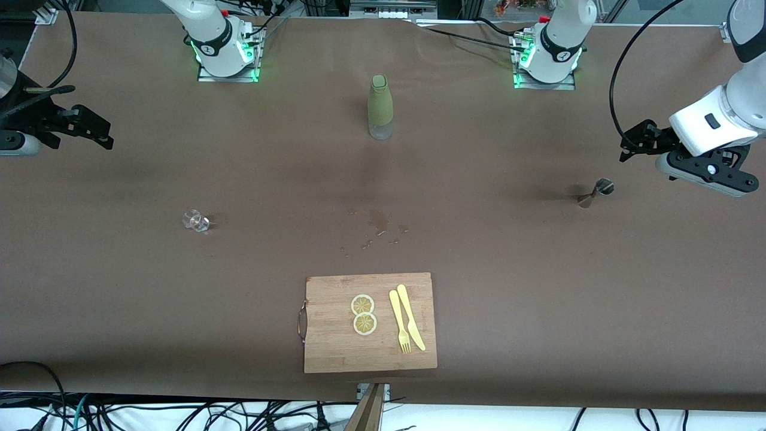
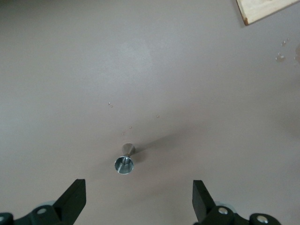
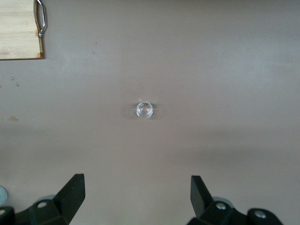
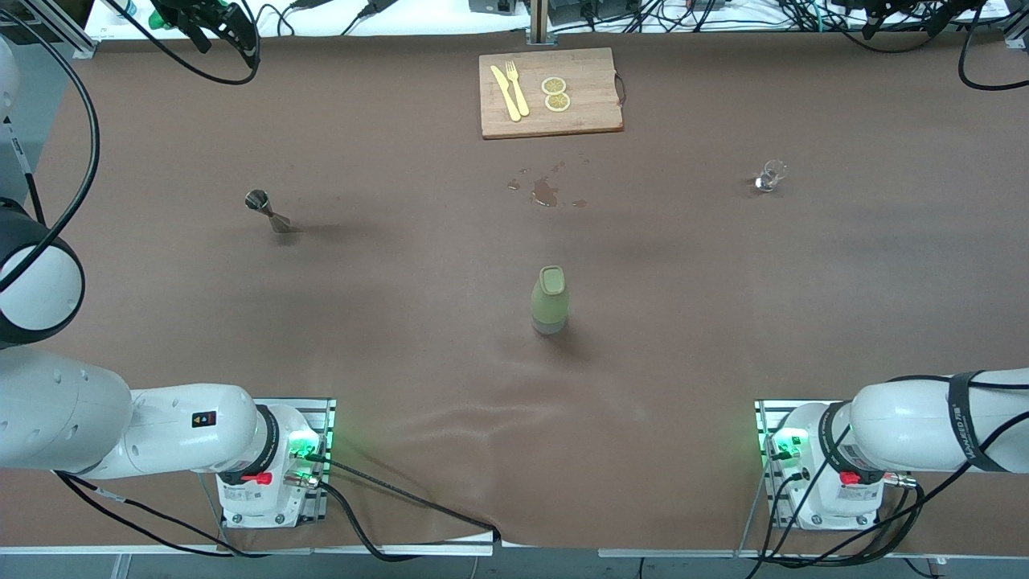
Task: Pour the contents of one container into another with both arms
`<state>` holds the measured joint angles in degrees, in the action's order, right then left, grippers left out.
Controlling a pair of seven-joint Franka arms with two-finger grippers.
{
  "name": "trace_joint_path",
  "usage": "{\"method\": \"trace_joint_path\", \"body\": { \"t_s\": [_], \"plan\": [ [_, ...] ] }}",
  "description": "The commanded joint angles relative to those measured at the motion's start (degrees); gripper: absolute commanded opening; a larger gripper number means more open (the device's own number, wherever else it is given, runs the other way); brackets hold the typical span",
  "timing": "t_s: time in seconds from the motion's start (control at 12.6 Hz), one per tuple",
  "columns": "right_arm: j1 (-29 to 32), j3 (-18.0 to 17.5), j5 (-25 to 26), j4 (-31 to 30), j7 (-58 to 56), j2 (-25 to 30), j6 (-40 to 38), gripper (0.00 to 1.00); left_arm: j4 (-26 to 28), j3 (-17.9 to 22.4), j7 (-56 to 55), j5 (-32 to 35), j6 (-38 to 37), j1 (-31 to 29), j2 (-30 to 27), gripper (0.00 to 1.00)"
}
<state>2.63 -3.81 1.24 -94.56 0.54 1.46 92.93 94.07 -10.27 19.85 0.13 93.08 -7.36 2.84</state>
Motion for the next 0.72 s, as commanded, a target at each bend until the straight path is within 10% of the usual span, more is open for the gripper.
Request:
{"method": "trace_joint_path", "body": {
  "t_s": [0.0,0.64],
  "plan": [
    [-0.08,0.04,-0.71,0.52,0.51,-0.06,-0.82,1.0,-0.99,0.16,4.5,1.01,-0.09,-1.16,0.23,1.0],
    [0.01,0.04,-0.8,0.6,0.25,-0.06,-0.82,1.0,-1.08,0.16,11.34,-0.57,2.1,-9.5,2.95,1.0]
  ]
}}
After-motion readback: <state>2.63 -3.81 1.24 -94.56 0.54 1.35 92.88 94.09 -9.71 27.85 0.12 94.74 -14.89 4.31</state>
